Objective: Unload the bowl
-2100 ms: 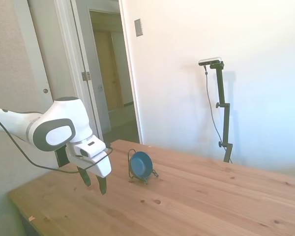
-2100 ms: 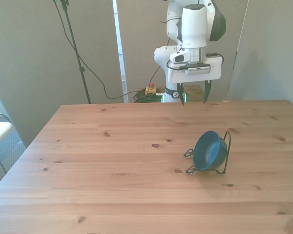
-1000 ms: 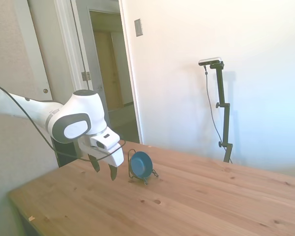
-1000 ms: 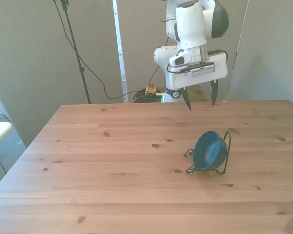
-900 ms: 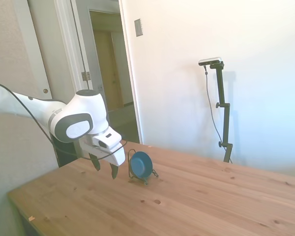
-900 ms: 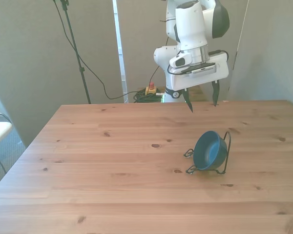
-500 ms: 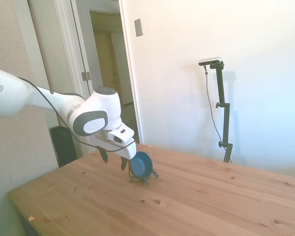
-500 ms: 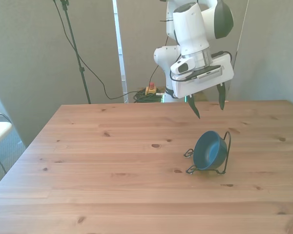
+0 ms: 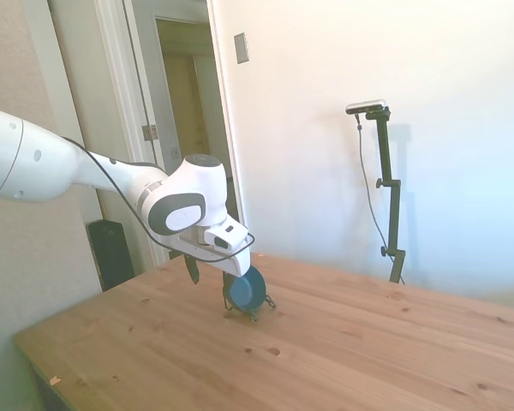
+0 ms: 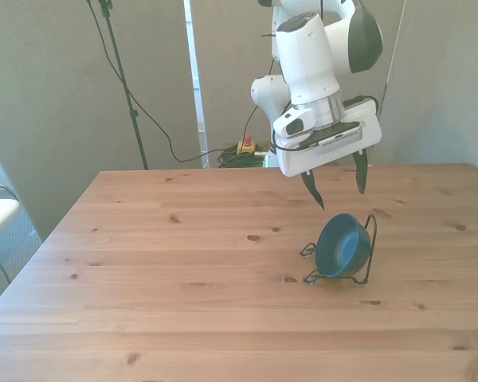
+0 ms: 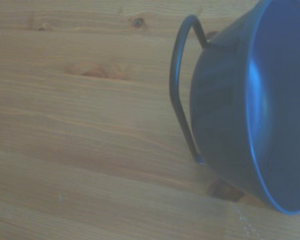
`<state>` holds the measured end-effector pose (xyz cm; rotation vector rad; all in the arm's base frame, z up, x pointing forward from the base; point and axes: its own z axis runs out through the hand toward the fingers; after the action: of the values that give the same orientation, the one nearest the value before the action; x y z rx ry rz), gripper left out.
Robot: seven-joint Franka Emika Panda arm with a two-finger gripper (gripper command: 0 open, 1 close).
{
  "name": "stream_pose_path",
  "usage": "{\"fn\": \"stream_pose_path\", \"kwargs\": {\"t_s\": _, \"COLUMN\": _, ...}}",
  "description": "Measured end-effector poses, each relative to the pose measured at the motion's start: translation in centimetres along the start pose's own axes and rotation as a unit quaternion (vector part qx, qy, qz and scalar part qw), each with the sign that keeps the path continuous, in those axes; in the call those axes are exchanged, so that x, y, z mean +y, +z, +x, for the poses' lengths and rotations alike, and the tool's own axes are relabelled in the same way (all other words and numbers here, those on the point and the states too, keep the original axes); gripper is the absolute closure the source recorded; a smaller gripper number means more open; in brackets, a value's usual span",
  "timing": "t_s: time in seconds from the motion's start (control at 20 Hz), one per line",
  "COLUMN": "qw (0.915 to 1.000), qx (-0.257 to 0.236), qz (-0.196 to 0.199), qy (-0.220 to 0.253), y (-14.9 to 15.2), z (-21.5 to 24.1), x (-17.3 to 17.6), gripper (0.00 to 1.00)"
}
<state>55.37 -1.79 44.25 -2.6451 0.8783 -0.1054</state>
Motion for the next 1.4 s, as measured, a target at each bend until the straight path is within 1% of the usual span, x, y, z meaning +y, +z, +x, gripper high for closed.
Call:
{"fn": "stream_pose_path", "kwargs": {"t_s": 0.2, "qw": 0.9989, "qx": -0.004, "qz": 0.029, "qy": -0.037, "y": -0.5, "z": 0.7, "x": -0.5, "gripper": 0.0}}
{"fn": "stream_pose_path", "kwargs": {"t_s": 0.4, "qw": 0.9975, "qx": -0.001, "qz": 0.032, "qy": -0.063, "y": -1.2, "z": 2.0, "x": -0.5, "gripper": 0.0}}
{"fn": "stream_pose_path", "kwargs": {"t_s": 0.5, "qw": 0.9963, "qx": 0.004, "qz": 0.032, "qy": -0.079, "y": -1.0, "z": 2.8, "x": -0.4, "gripper": 0.0}}
{"fn": "stream_pose_path", "kwargs": {"t_s": 0.7, "qw": 0.994, "qx": -0.007, "qz": 0.023, "qy": -0.106, "y": 2.1, "z": 4.2, "x": -0.6, "gripper": 0.0}}
{"fn": "stream_pose_path", "kwargs": {"t_s": 0.8, "qw": 0.9923, "qx": -0.016, "qz": 0.024, "qy": -0.12, "y": 3.7, "z": 4.9, "x": -0.8, "gripper": 0.0}}
{"fn": "stream_pose_path", "kwargs": {"t_s": 0.9, "qw": 0.9905, "qx": -0.019, "qz": 0.033, "qy": -0.132, "y": 4.2, "z": 5.4, "x": -1.0, "gripper": 0.0}}
{"fn": "stream_pose_path", "kwargs": {"t_s": 1.0, "qw": 0.9885, "qx": -0.019, "qz": 0.043, "qy": -0.144, "y": 4.1, "z": 5.6, "x": -1.0, "gripper": 0.0}}
{"fn": "stream_pose_path", "kwargs": {"t_s": 1.05, "qw": 0.9875, "qx": -0.02, "qz": 0.048, "qy": -0.149, "y": 4.0, "z": 5.7, "x": -1.0, "gripper": 1.0}}
{"fn": "stream_pose_path", "kwargs": {"t_s": 1.4, "qw": 0.9833, "qx": -0.041, "qz": 0.06, "qy": -0.166, "y": 4.1, "z": 5.4, "x": -0.9, "gripper": 1.0}}
